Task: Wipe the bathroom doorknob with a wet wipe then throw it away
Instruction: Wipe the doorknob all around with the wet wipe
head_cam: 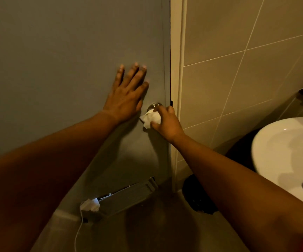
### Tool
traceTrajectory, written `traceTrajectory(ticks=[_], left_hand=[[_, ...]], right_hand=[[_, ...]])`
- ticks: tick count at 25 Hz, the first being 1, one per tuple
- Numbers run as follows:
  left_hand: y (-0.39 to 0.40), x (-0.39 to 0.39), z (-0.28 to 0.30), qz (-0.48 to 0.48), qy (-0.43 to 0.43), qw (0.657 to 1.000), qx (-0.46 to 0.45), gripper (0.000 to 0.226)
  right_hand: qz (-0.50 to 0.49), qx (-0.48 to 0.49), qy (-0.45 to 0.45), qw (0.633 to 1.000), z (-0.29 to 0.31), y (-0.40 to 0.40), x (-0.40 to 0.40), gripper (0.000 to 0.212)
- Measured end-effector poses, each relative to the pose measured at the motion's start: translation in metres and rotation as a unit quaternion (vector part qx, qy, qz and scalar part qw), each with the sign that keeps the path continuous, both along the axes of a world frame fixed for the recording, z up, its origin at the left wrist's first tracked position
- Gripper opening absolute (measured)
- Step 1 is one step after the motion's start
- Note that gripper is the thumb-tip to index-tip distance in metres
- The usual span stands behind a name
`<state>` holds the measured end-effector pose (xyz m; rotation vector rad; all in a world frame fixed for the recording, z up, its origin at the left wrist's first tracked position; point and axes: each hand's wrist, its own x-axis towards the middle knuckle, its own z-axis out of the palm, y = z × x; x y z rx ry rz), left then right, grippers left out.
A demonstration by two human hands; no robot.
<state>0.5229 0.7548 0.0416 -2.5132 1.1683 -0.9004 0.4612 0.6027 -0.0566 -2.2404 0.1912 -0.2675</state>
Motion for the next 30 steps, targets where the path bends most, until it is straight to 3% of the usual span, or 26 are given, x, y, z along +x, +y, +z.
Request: traceTrajectory(ticks=[4, 6, 8, 10, 12, 13, 14, 15, 17, 19, 21, 23, 25, 26, 28, 30], left_hand=[[0.016, 0.018, 0.002, 0.009, -0.011, 0.995, 0.095, 0.086], [0.017, 0.023, 0.002, 0.011, -0.010, 0.994, 0.107, 0.095], [0.017, 0.024, 0.001, 0.014, -0.022, 0.994, 0.108, 0.097], [0.017, 0.026, 0.000, 0.007, -0.032, 0.994, 0.106, 0.097], [0.018, 0.027, -0.001, 0.003, -0.040, 0.994, 0.103, 0.097], [0.019, 0.027, -0.001, 0.001, -0.042, 0.994, 0.102, 0.097], [0.019, 0.028, -0.001, -0.003, -0.043, 0.994, 0.102, 0.097], [0.019, 0.029, -0.001, -0.006, -0.045, 0.994, 0.102, 0.097], [0.020, 0.030, -0.002, -0.012, -0.055, 0.993, 0.100, 0.098], [0.020, 0.030, -0.002, -0.018, -0.058, 0.993, 0.098, 0.099], [0.020, 0.031, -0.002, -0.019, -0.055, 0.993, 0.100, 0.098], [0.019, 0.031, -0.002, -0.018, -0.057, 0.993, 0.102, 0.098], [0.019, 0.032, -0.002, -0.021, -0.058, 0.993, 0.099, 0.098], [0.019, 0.033, -0.002, -0.024, -0.058, 0.993, 0.097, 0.097], [0.020, 0.034, -0.003, -0.030, -0.069, 0.993, 0.096, 0.095], [0.021, 0.035, -0.004, -0.040, -0.082, 0.991, 0.098, 0.092]], right_hand=[[-0.055, 0.140, -0.011, 0.989, -0.006, 0.009, 0.005, 0.047], [-0.096, 0.273, -0.012, 0.957, -0.007, 0.015, 0.007, 0.040], [-0.114, 0.468, -0.001, 0.876, -0.010, 0.022, 0.011, 0.035], [-0.103, 0.644, 0.007, 0.758, -0.007, 0.027, 0.012, 0.036], [-0.102, 0.743, 0.003, 0.661, -0.002, 0.030, 0.013, 0.033], [-0.105, 0.756, -0.001, 0.646, 0.000, 0.032, 0.013, 0.029], [-0.110, 0.737, -0.008, 0.667, 0.001, 0.033, 0.012, 0.023], [-0.113, 0.678, -0.016, 0.726, 0.002, 0.034, 0.009, 0.018], [-0.101, 0.470, -0.033, 0.876, -0.001, 0.030, 0.004, 0.018], [-0.056, 0.227, -0.061, 0.970, -0.008, 0.021, 0.001, 0.023], [-0.002, 0.006, -0.057, 0.998, -0.013, 0.009, 0.003, 0.029], [0.030, -0.149, -0.049, 0.987, -0.020, 0.001, 0.009, 0.033], [0.017, -0.143, -0.056, 0.988, -0.023, 0.004, 0.010, 0.034], [-0.007, -0.069, -0.061, 0.996, -0.023, 0.008, 0.009, 0.034], [-0.070, 0.153, -0.065, 0.984, -0.019, 0.017, 0.006, 0.033], [-0.108, 0.371, -0.037, 0.922, -0.012, 0.025, 0.006, 0.032]])
